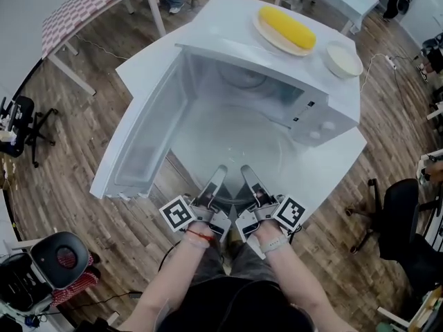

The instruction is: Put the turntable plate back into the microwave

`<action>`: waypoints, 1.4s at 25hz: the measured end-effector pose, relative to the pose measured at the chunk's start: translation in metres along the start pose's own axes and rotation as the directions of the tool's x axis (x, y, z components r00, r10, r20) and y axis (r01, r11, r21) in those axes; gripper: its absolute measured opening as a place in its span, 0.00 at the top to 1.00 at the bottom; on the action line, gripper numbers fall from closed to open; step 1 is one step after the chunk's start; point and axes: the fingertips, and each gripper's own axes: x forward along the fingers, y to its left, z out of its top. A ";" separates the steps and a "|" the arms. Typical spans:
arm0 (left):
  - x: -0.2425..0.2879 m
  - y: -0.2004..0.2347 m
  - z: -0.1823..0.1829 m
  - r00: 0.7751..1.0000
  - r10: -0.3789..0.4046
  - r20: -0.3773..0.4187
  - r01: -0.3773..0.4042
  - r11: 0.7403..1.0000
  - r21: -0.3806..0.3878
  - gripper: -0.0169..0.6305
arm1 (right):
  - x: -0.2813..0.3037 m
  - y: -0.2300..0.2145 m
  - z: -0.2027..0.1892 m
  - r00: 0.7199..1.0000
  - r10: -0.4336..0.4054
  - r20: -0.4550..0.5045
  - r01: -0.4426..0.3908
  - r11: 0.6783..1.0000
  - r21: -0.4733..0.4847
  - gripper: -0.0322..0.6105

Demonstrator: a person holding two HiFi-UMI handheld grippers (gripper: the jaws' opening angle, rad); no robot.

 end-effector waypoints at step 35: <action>0.069 0.035 0.033 0.996 -0.011 -0.086 0.011 1.000 -0.004 0.92 | 0.051 -0.030 0.050 0.995 -0.020 0.103 0.022 1.000 -0.016 0.89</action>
